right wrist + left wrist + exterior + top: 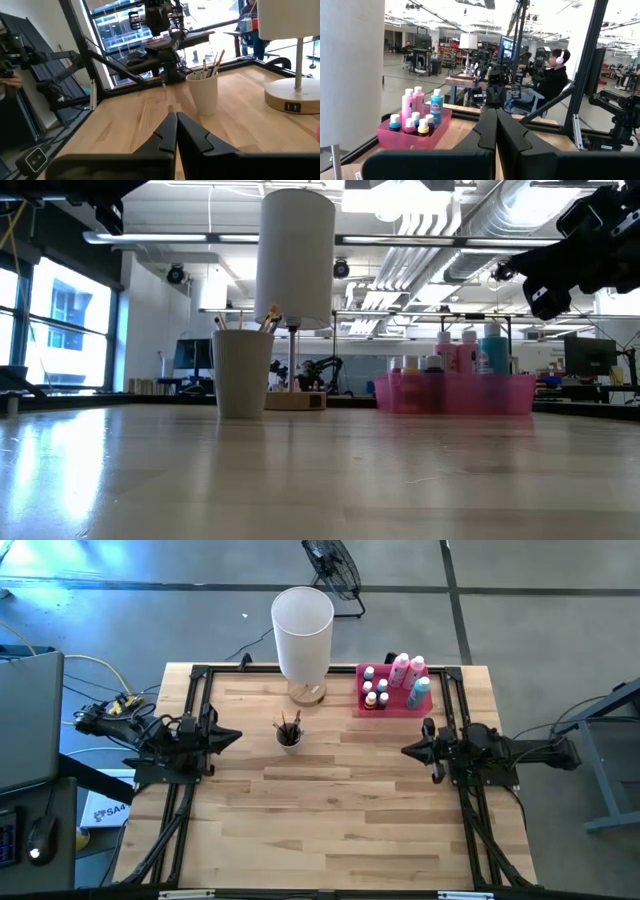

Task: Pick & Place Paint Supplies
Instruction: Return to Home Position

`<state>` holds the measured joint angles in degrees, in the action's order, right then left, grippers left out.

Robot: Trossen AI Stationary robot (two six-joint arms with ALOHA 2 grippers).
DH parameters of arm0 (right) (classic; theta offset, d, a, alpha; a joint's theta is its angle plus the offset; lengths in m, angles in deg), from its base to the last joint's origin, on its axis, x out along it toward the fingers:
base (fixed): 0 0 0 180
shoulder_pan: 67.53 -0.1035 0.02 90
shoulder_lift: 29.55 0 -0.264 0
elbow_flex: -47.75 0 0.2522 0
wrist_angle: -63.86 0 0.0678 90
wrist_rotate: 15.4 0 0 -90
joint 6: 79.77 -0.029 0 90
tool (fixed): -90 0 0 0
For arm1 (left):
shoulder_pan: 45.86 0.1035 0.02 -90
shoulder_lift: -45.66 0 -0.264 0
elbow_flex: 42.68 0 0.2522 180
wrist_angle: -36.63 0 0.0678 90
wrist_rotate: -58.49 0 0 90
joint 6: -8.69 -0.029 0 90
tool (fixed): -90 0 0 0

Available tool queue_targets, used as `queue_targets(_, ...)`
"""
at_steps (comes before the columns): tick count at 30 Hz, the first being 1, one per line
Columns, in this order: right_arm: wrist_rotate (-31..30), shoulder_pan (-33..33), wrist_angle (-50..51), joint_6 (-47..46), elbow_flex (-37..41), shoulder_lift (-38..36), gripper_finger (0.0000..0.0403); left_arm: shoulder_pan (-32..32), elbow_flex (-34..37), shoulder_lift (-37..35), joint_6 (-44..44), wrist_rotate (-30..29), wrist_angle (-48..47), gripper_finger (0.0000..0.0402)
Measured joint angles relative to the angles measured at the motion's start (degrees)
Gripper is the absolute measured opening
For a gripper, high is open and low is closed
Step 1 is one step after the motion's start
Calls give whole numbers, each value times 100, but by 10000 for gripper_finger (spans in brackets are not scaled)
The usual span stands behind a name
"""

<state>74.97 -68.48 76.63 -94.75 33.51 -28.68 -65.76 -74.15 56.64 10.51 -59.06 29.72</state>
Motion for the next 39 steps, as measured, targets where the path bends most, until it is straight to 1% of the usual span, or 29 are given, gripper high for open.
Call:
queue_targets(4,1,-2,2,19,0,14,2,0,0,0,16,0,-42,0)
queue_targets(6,-2,-2,2,19,0,14,2,1,0,0,267,73,-98,0)
queue_targets(8,-2,-2,-2,19,2,14,2,2,0,0,309,314,-137,0)
queue_targets(13,-4,-2,-4,19,2,14,2,1,0,0,-32,970,-143,0)
queue_targets(18,-8,-2,-4,22,2,14,2,1,0,-39,-476,1503,-189,0)
queue_targets(22,-10,0,-4,22,4,15,2,1,34,-39,-454,1543,-582,0)
queue_targets(25,-13,-2,-4,22,4,16,2,1,264,-39,-411,1549,-474,0)
queue_targets(27,-15,-2,-4,22,4,16,2,0,461,-40,-226,1561,-411,0)
queue_targets(29,-19,-2,-6,22,4,16,2,2,625,-52,20,1711,-412,0)
queue_targets(31,-21,-2,-7,21,6,16,2,1,711,-115,94,1992,-410,0)
queue_targets(33,-22,0,-7,22,7,16,2,0,779,-190,101,2116,-455,0)
queue_targets(36,-23,-2,-7,22,7,16,2,0,876,-329,93,2103,-704,0)
queue_targets(39,-21,-2,-7,22,7,16,2,2,992,-434,-96,2064,-730,0)
